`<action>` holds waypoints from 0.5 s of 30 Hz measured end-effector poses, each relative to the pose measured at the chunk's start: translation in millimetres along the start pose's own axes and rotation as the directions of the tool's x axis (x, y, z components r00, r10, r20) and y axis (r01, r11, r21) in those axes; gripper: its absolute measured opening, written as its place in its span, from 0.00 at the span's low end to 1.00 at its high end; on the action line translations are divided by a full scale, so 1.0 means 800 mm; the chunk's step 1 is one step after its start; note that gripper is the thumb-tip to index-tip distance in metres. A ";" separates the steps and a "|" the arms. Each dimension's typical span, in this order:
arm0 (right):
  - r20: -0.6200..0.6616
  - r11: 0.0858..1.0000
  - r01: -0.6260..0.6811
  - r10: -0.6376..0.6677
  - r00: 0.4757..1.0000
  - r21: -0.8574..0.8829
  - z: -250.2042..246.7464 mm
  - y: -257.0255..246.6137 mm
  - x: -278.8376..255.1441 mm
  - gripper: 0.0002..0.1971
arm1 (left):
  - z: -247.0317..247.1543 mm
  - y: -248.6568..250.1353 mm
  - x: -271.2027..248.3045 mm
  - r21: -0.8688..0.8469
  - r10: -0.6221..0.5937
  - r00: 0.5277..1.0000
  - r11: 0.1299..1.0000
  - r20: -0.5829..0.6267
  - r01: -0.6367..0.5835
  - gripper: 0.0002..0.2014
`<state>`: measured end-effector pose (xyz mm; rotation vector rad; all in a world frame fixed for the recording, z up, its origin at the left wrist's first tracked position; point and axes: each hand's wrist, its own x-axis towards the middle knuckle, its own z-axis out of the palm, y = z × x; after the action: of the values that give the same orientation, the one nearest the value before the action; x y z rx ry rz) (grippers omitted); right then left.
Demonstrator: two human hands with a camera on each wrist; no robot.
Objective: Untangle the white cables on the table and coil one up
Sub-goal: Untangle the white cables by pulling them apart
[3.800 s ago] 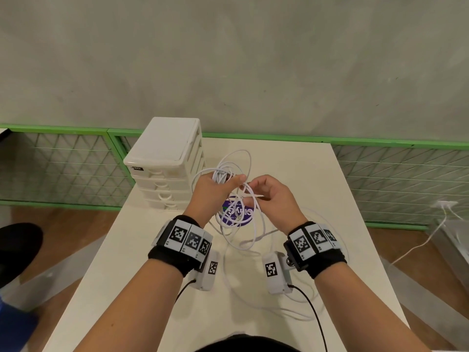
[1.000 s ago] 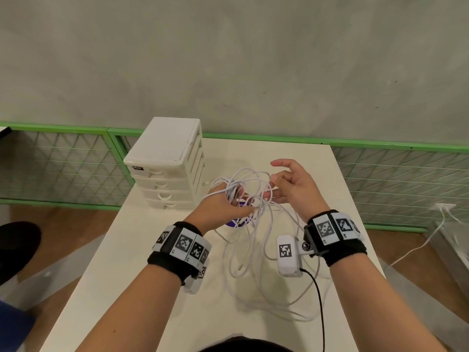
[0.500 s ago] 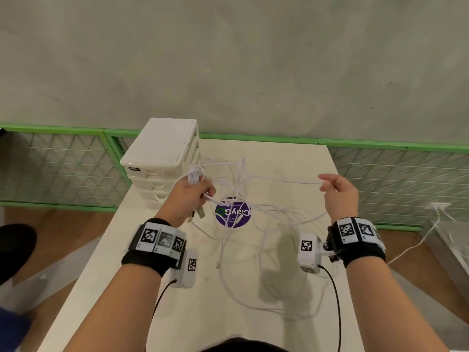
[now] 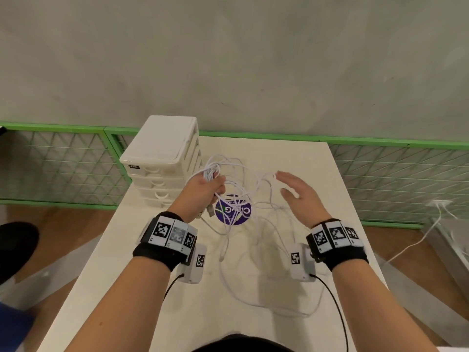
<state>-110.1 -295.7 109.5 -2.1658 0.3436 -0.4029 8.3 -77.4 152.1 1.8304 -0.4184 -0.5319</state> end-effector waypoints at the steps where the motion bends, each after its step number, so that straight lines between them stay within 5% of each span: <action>1: 0.076 0.999 0.036 -0.038 0.996 0.024 0.005 -0.015 0.002 0.20 | 0.003 0.002 -0.001 -0.016 -0.002 1.000 1.000 0.009 0.002 0.20; 4: 0.186 0.998 0.015 -0.026 0.982 0.063 0.016 -0.035 0.009 0.20 | 0.005 0.005 -0.003 -0.124 0.001 0.999 0.992 0.041 0.004 0.16; 10: 0.057 0.943 -0.058 0.042 0.998 0.329 0.027 -0.042 0.013 0.07 | -0.003 0.000 -0.009 -0.216 0.011 0.994 0.976 0.111 0.013 0.15; 15: -0.017 0.992 -0.128 0.128 0.992 0.011 0.036 -0.017 0.010 0.06 | -0.006 0.002 -0.008 -0.277 0.061 0.992 0.960 0.114 -0.027 0.15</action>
<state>-89.6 -270.2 105.3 -2.1187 0.4863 -0.3504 5.7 -71.0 155.7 1.5230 -0.4430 -0.6401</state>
